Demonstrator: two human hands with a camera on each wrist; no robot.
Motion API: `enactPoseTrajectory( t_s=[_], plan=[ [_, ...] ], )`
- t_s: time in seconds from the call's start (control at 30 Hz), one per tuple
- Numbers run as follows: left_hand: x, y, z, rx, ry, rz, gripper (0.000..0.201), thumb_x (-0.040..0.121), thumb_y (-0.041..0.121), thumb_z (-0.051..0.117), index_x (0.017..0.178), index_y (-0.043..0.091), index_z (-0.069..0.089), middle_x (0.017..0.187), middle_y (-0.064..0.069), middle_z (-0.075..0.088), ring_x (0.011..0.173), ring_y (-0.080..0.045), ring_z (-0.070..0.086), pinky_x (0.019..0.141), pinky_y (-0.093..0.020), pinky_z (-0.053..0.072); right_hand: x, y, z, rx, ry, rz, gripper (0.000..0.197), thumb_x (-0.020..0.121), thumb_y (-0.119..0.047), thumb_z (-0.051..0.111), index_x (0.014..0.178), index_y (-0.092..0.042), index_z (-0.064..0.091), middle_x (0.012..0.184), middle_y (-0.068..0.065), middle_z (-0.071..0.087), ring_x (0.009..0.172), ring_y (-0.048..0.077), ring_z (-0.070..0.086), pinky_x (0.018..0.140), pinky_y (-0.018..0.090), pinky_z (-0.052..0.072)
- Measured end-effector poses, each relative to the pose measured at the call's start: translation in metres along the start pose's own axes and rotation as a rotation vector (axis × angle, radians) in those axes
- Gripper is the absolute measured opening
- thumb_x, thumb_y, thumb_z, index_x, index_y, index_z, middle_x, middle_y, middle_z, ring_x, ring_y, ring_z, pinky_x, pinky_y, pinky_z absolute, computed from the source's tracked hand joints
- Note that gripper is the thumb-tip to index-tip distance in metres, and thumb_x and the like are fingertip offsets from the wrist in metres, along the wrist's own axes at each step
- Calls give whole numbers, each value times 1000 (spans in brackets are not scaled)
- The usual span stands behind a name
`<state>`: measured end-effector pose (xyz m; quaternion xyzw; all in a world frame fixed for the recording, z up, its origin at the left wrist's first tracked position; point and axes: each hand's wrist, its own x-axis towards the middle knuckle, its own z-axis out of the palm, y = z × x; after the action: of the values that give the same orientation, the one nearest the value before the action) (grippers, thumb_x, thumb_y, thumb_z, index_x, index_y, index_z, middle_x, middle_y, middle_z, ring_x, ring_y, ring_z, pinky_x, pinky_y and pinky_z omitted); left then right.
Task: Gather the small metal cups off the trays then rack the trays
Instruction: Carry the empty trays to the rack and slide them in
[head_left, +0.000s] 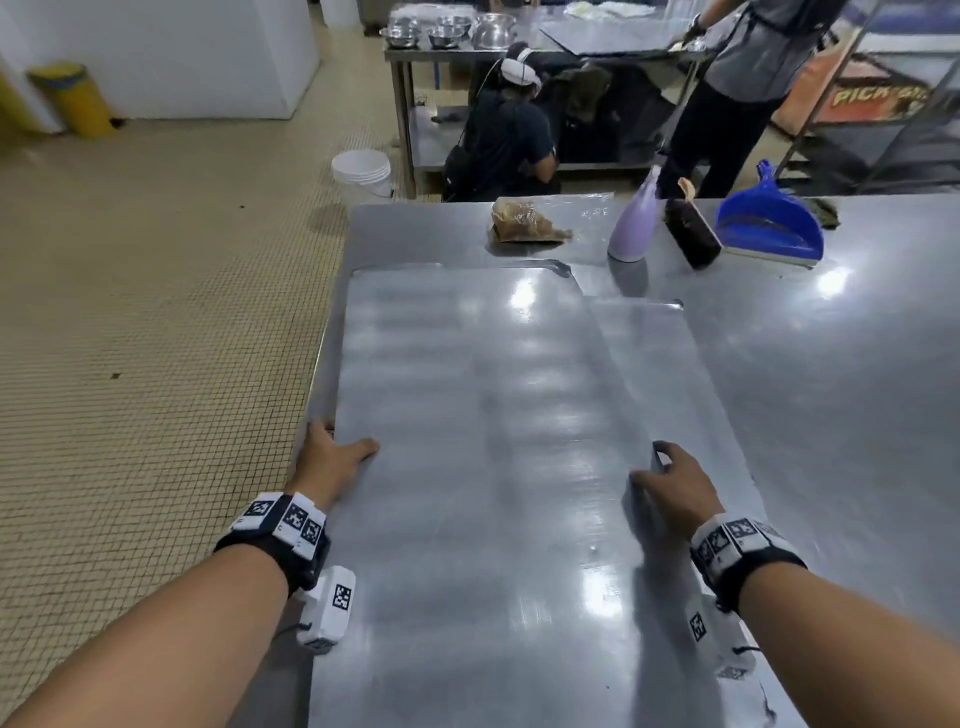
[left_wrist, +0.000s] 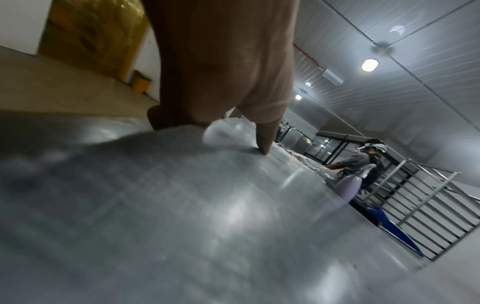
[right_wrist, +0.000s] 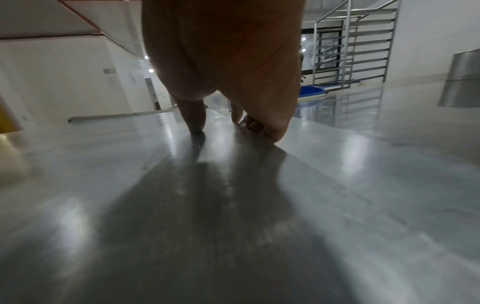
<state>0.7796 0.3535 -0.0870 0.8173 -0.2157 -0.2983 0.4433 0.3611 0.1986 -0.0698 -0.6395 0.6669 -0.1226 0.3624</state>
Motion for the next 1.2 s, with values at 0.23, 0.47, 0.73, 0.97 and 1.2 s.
enactPoseTrajectory(
  t_s=[0.23,0.47,0.73,0.97,1.2],
  plan=[
    [-11,46,79,-19,-150,75,69,58,32,86,114,12,52,107,-7,67,97,-27,67,88,-46,56,-11,64,-61,23,98,109,66,86,-23,72,145,-11,45,143,15,53,128,33,52,107,41,42],
    [-17,49,119,12,-199,54,78,49,43,83,115,13,56,105,-5,70,93,-26,69,85,-49,58,-11,98,-81,54,117,149,64,89,-25,70,145,-12,44,143,14,54,127,33,53,106,42,43],
    [1,56,118,418,-288,78,96,64,55,86,143,17,46,142,-20,45,131,-38,45,111,-44,40,9,96,-86,-3,51,127,72,89,-37,68,149,-13,37,149,16,45,131,35,49,109,48,41],
    [-31,49,102,470,-266,112,42,75,45,73,70,5,65,70,-11,66,78,-32,66,66,-35,45,-8,113,-91,-143,91,123,41,87,-27,69,123,-9,64,119,12,68,106,30,61,90,35,46],
    [-74,20,95,361,-236,53,37,77,43,73,72,6,70,70,-3,69,75,-24,67,68,-32,48,-20,121,-92,-91,8,107,42,84,-13,68,124,-3,62,117,20,67,107,38,63,95,42,49]
  ],
)
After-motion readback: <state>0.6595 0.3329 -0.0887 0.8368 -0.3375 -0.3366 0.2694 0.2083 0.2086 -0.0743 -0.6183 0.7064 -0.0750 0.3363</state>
